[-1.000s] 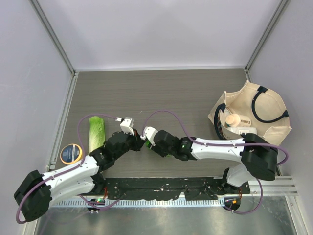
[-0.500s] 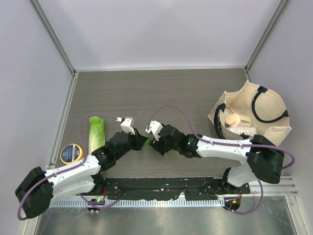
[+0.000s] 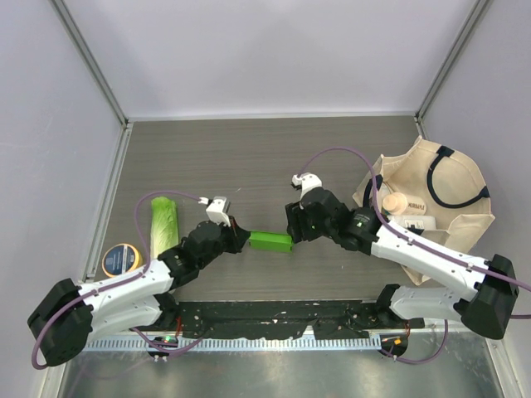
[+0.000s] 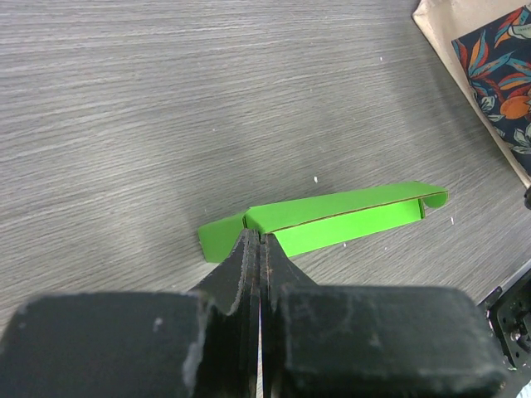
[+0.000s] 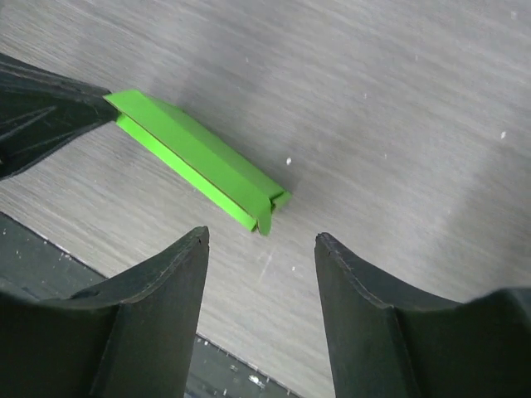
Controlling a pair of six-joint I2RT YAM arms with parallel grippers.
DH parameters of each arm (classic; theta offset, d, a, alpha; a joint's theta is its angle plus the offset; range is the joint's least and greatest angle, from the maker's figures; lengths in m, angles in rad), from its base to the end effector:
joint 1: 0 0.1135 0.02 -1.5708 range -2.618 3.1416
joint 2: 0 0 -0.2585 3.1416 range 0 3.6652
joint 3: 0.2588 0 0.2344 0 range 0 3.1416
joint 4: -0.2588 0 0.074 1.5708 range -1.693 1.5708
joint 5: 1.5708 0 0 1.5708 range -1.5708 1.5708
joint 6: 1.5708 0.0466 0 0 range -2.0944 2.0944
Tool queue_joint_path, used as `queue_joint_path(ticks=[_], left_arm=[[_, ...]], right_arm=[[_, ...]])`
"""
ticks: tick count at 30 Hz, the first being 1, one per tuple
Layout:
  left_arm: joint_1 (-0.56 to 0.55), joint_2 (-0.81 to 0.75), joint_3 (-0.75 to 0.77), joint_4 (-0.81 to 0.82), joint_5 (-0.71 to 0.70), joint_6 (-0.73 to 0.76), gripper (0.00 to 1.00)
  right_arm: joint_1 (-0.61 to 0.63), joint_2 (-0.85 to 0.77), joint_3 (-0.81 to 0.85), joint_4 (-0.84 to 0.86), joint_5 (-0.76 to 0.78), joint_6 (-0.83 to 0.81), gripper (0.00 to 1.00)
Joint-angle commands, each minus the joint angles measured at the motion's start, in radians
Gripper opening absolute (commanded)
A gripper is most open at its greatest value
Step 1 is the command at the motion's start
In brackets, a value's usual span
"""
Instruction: Fold the paper box
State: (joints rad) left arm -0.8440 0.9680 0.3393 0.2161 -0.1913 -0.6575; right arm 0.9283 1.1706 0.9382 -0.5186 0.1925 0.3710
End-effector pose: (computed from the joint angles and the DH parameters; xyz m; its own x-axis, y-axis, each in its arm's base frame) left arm 0.1406 -0.1448 0.1937 -0.5885 -0.2410 -0.7717 0.3263 0.8025 -0.4995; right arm 0.1516 0.1877 0.2761 -0.6356 -0.2553 -0.7286 -0.5060 0.8505 0.1434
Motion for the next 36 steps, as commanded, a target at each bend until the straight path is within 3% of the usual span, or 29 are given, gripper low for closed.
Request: queue_joint_path(ticks=[1, 7, 20, 36], left_arm=[[-0.006, 0.0, 0.02, -0.095, -0.022, -0.013, 0.0], [-0.006, -0.002, 0.026, -0.104, -0.014, -0.011, 0.0], [-0.007, -0.014, 0.029, -0.115, -0.017, -0.001, 0.0], [-0.01, 0.008, 0.033, -0.098, -0.005, -0.004, 0.0]], right_arm=[[-0.009, -0.008, 0.048, -0.175, 0.019, 0.094, 0.55], [-0.013, 0.032, 0.025, -0.12, -0.073, 0.075, 0.41], [-0.013, 0.13, 0.02, 0.009, -0.09, 0.037, 0.35], [-0.013, 0.172, 0.057, -0.001, -0.082, 0.092, 0.04]])
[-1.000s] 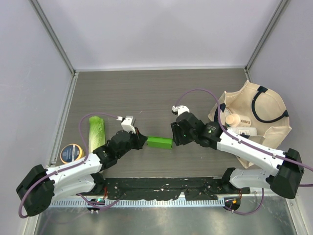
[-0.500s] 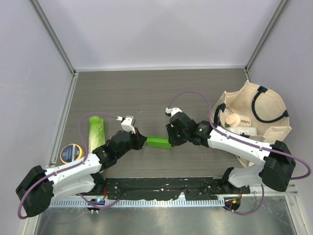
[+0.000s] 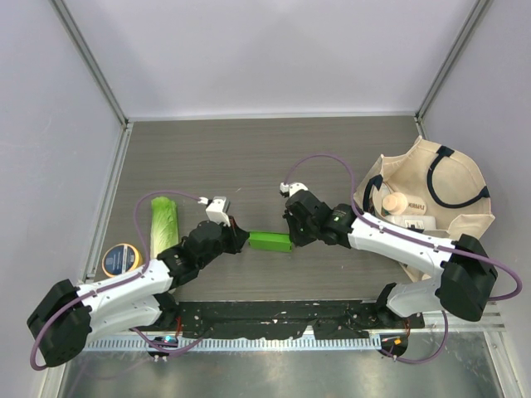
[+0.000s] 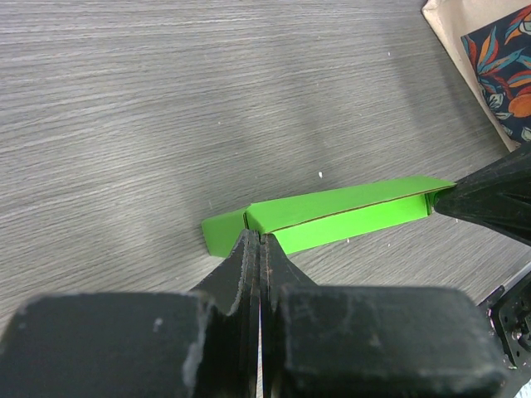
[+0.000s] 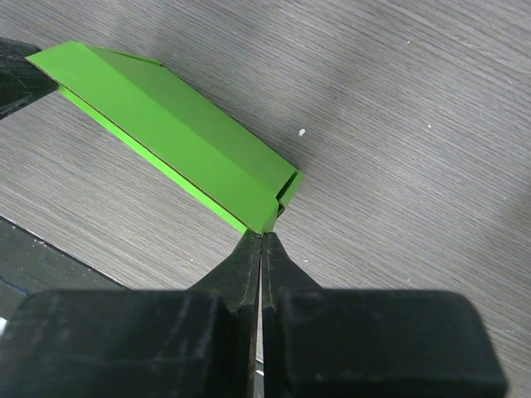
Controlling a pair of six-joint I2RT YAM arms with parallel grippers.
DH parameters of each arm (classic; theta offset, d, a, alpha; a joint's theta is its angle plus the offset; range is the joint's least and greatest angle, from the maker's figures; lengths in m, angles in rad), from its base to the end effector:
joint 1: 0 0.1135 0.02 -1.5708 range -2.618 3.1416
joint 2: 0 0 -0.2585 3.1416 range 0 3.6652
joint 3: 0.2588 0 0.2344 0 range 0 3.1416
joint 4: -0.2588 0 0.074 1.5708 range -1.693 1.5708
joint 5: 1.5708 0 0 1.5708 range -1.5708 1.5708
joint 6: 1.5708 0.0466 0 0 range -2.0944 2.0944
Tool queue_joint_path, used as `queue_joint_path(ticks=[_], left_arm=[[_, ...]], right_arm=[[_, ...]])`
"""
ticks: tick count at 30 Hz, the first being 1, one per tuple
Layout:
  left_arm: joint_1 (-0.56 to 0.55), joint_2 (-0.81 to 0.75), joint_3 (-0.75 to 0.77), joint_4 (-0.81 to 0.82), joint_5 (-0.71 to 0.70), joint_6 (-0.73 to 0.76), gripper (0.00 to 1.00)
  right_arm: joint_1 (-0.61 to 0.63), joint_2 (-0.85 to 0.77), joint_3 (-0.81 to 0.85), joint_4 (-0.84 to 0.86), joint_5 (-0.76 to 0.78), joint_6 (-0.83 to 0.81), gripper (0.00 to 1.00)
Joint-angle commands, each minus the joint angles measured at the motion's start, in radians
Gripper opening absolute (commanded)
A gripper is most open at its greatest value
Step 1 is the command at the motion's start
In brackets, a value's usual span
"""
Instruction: Fold the paper box
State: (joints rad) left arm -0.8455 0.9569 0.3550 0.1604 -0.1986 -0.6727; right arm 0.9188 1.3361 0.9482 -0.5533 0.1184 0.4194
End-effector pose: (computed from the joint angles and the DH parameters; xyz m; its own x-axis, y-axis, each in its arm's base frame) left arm 0.1396 -0.1436 0.1948 -0.6051 -0.2383 -0.7597 0.3046 0.8123 -0.4974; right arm 0.1641 0.2058 0.2375 -0.7522 -0.3189 -0.5767 -0.4826 0.8624 0.1526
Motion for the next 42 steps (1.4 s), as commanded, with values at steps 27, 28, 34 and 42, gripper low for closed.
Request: queue_joint_path(ticks=[27, 28, 34, 42], left_arm=[[-0.017, 0.009, 0.013, -0.045, -0.001, 0.009, 0.0], [-0.017, 0.009, 0.013, -0.045, -0.001, 0.009, 0.0], [-0.018, 0.013, 0.007, -0.041, -0.005, 0.009, 0.0], [-0.018, 0.032, 0.013, -0.032, -0.001, 0.005, 0.0]], right_arm=[[-0.127, 0.029, 0.038, 0.015, -0.134, 0.245, 0.01], [-0.13, 0.031, 0.041, -0.014, -0.123, 0.228, 0.01], [-0.123, 0.023, 0.028, -0.056, -0.027, 0.121, 0.01], [-0.039, 0.066, 0.043, -0.065, 0.124, 0.068, 0.01]])
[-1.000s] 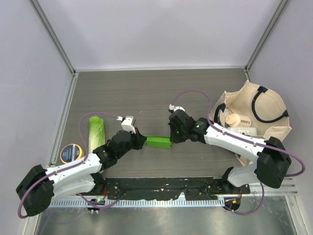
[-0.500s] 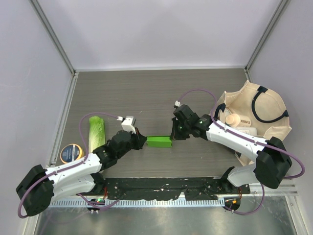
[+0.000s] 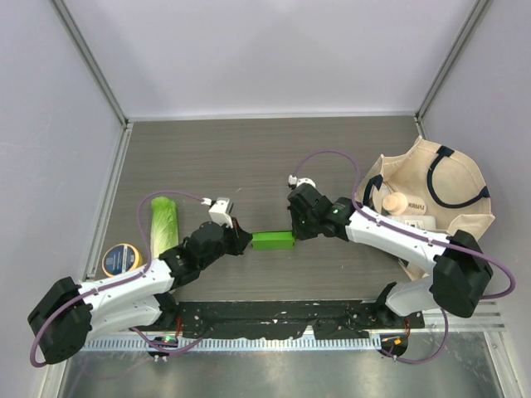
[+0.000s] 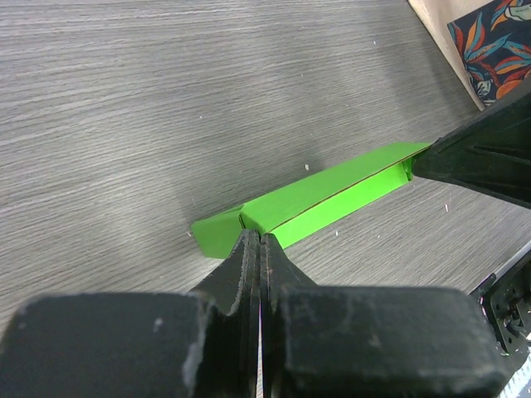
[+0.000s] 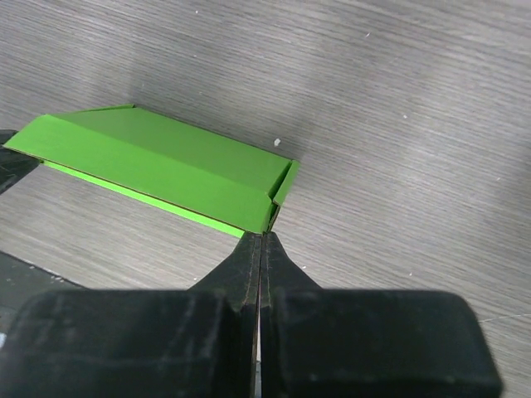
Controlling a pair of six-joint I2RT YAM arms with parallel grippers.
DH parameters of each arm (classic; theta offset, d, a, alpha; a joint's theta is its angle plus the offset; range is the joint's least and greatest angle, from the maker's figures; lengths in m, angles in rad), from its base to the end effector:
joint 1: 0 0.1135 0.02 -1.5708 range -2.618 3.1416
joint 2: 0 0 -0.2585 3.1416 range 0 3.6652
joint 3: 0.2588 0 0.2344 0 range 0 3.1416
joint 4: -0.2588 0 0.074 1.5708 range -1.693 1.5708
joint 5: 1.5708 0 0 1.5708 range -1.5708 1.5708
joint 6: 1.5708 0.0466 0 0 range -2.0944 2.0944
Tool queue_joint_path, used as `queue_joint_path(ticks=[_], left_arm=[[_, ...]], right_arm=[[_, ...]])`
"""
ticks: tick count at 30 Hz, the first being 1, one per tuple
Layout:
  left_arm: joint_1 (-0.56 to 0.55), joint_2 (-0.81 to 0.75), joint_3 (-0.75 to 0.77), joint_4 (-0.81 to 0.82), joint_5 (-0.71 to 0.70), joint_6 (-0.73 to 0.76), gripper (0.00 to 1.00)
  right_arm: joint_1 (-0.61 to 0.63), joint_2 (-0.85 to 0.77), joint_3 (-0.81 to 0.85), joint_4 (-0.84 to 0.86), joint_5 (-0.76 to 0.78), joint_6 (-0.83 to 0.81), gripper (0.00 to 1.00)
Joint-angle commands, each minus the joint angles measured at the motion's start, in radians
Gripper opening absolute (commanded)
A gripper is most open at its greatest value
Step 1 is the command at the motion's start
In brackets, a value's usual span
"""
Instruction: Fold the paper box
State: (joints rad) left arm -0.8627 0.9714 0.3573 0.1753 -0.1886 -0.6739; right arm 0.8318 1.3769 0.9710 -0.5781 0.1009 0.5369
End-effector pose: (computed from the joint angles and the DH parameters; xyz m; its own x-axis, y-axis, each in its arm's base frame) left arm 0.1382 -0.1480 0.1945 -0.6126 -0.2269 -0.7571 0.3243 0.8013 -0.5027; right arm 0.1845 0.1954 0.2326 -0.8389 -0.1650 -0.5187 -0.3127 0.9261 0.2111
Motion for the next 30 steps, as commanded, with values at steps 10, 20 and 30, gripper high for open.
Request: queue_joint_path(ticks=[10, 20, 30], left_arm=[[0.001, 0.041, 0.009, -0.036, -0.012, -0.003, 0.0], [-0.001, 0.043, 0.008, -0.051, -0.026, -0.012, 0.0], [-0.002, 0.024, -0.007, -0.05, -0.029, -0.024, 0.0]], right_arm=[[0.104, 0.044, -0.029, 0.049, 0.114, -0.015, 0.01], [0.081, -0.111, -0.054, 0.073, 0.004, 0.08, 0.51], [-0.103, -0.259, -0.167, 0.079, -0.087, 0.557, 0.77]])
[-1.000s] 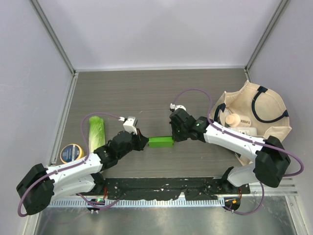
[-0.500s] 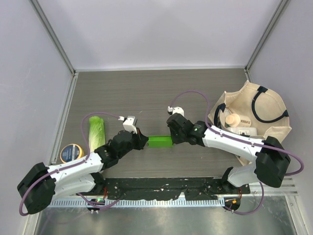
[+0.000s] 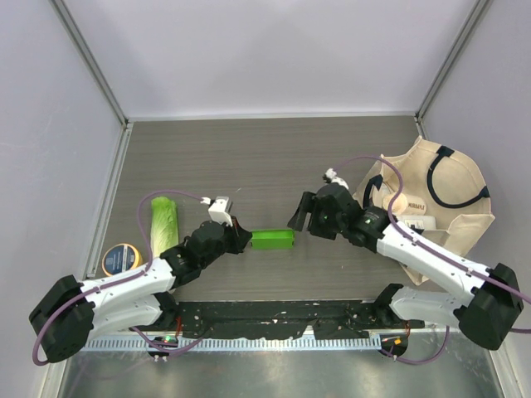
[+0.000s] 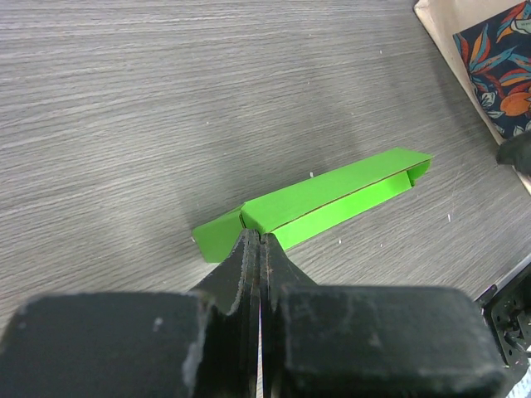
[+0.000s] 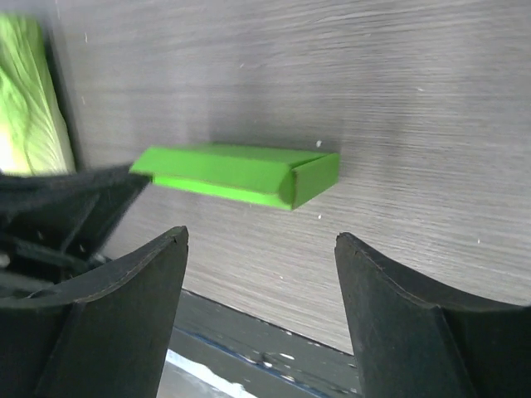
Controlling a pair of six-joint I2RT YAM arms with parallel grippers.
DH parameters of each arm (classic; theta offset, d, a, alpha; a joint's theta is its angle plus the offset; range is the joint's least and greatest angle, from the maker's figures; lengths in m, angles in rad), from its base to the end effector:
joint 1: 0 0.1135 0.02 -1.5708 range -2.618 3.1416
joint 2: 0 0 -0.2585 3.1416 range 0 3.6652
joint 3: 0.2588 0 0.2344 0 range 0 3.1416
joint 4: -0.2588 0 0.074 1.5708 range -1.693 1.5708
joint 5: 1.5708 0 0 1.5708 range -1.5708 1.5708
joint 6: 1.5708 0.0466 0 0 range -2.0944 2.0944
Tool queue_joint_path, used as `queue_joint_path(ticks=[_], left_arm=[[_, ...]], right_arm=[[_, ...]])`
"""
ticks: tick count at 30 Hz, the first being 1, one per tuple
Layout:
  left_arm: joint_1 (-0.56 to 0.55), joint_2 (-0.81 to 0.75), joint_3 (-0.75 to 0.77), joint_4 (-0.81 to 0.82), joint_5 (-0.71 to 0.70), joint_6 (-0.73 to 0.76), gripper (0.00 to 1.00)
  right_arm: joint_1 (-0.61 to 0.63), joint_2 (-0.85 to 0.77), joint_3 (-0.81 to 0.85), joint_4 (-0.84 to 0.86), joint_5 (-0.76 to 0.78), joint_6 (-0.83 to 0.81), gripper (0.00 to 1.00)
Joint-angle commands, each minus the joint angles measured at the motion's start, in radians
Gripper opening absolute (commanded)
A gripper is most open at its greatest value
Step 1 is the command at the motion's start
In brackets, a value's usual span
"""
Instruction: Fold the paper box
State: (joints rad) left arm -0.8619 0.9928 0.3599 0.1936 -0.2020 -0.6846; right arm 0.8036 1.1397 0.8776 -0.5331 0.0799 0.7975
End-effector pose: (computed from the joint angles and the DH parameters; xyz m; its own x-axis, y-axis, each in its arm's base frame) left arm 0.1407 -0.1497 0.1935 -0.6100 -0.2404 -0.7551 0.3094 0.8050 -0.5062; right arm 0.1628 0.1635 0.2616 -0.8319 0.1649 -0.5298 -0.1195 0.8792 0.4612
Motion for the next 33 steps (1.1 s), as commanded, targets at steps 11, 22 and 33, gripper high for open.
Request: queue_joint_path(ticks=[11, 22, 33], left_arm=[[-0.003, 0.009, -0.012, -0.069, -0.024, -0.021, 0.0], [-0.005, -0.005, -0.007, -0.075, -0.02, -0.021, 0.0], [-0.008, -0.04, -0.016, -0.082, 0.001, -0.023, 0.03]], right_arm=[[-0.089, 0.012, -0.259, 0.453, -0.147, 0.614, 0.77], [-0.089, 0.121, -0.328, 0.636, -0.203, 0.72, 0.68], [-0.089, 0.175, -0.425, 0.749, -0.184, 0.735, 0.47]])
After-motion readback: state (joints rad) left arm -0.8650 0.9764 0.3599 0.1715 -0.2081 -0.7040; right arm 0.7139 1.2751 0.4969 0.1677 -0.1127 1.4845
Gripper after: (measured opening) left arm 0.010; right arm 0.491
